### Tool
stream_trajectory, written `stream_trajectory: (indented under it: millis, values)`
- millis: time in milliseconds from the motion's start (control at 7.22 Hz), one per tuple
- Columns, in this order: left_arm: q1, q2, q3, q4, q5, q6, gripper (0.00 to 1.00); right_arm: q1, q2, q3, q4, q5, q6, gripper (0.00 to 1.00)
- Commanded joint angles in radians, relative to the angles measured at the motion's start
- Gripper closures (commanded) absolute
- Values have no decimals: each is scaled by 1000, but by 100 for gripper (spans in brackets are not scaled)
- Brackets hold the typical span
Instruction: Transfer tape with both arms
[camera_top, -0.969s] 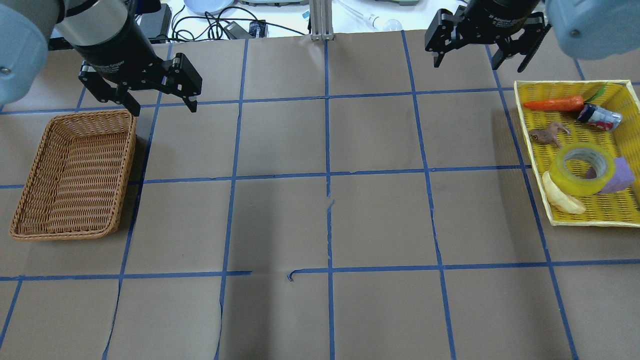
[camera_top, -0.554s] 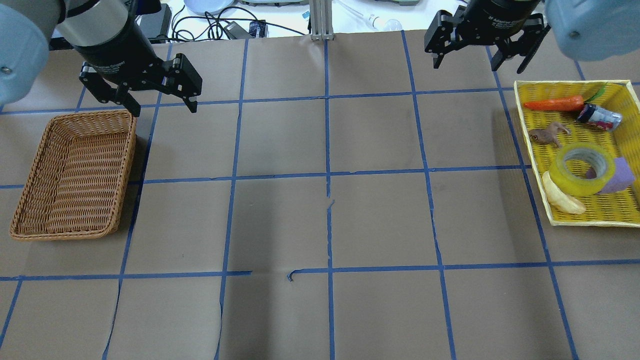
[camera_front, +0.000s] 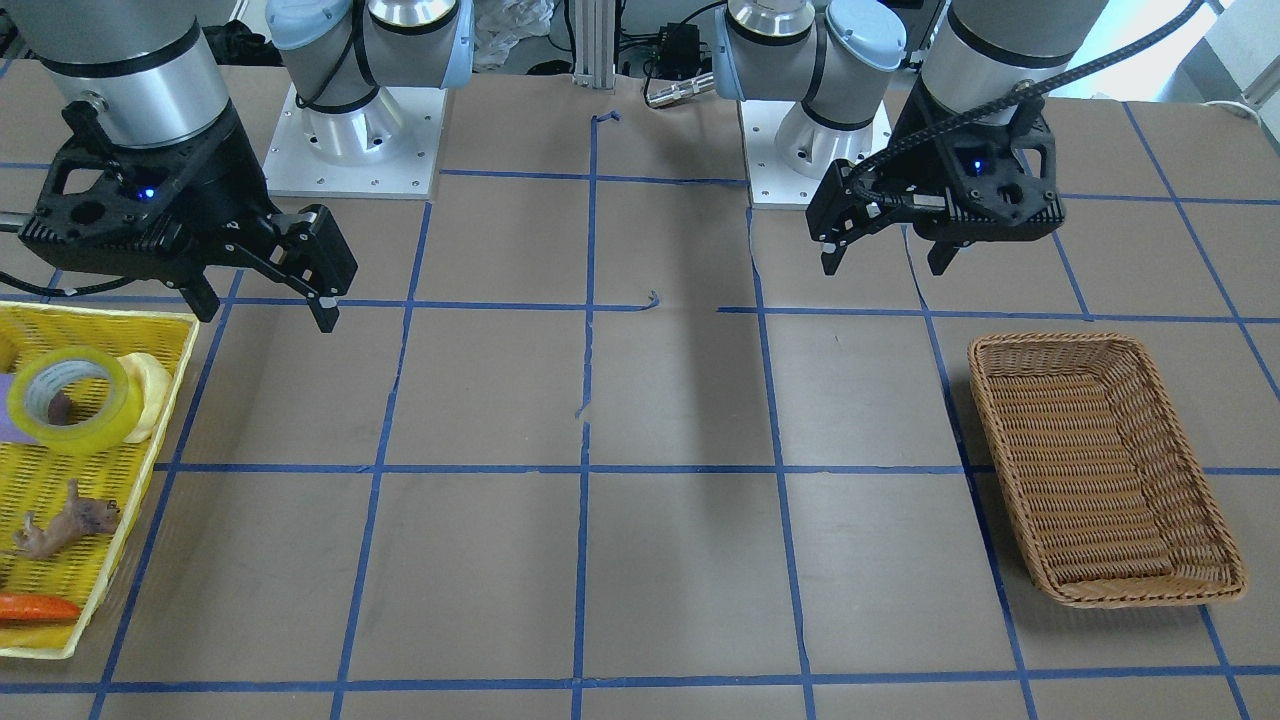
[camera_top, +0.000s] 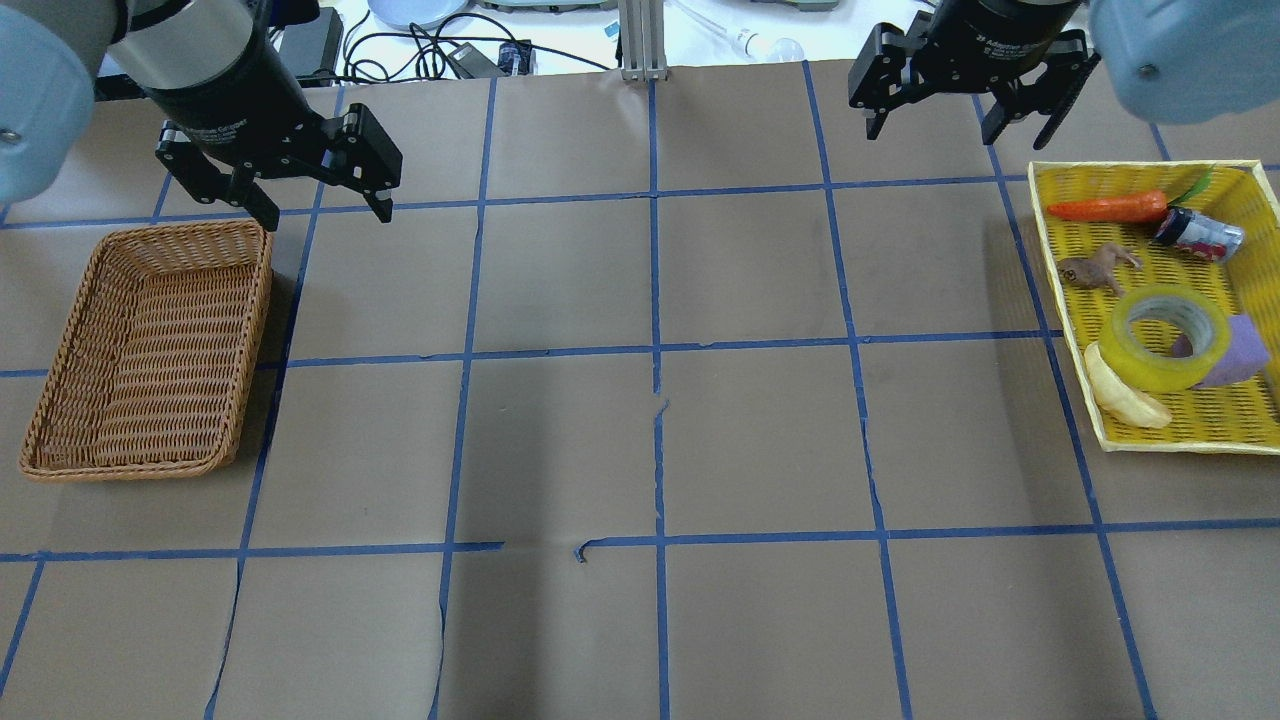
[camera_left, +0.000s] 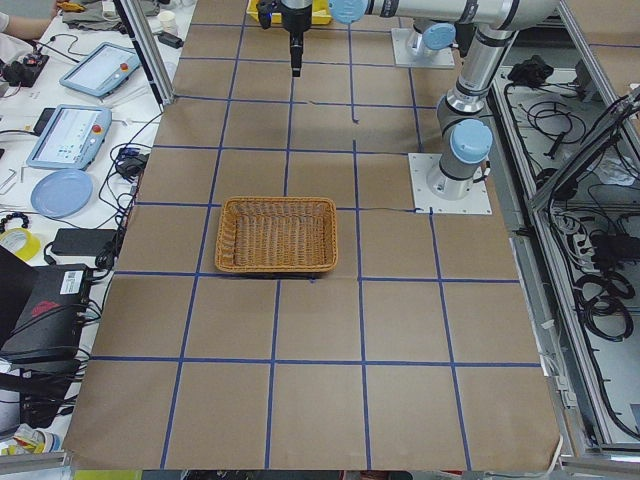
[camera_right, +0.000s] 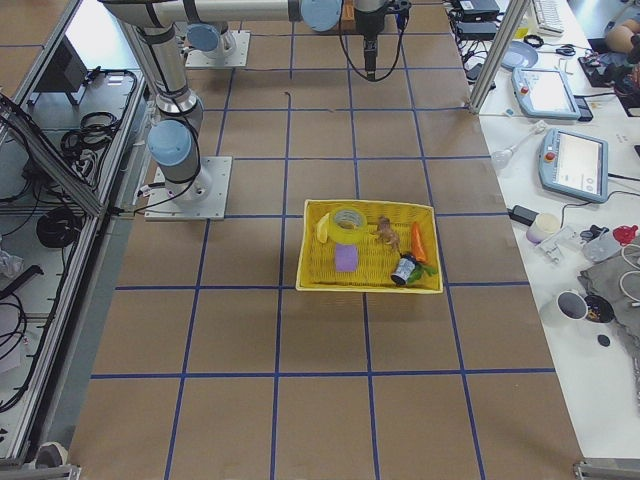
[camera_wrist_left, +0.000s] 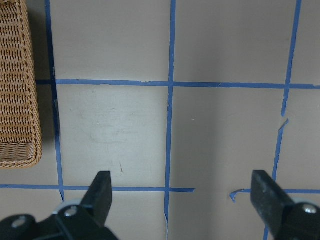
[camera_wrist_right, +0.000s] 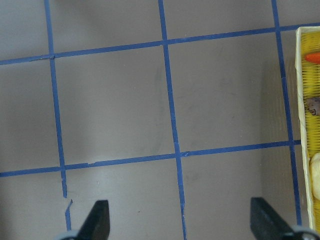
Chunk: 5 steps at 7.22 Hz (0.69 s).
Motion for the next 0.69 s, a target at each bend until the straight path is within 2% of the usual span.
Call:
stream_trajectory:
  millis: [0, 554]
  values:
    - [0, 1, 0, 0, 0, 0, 0, 0, 0, 1, 0, 0, 0, 0]
    - [0, 1, 0, 0, 0, 0, 0, 0, 0, 7, 0, 0, 0, 0]
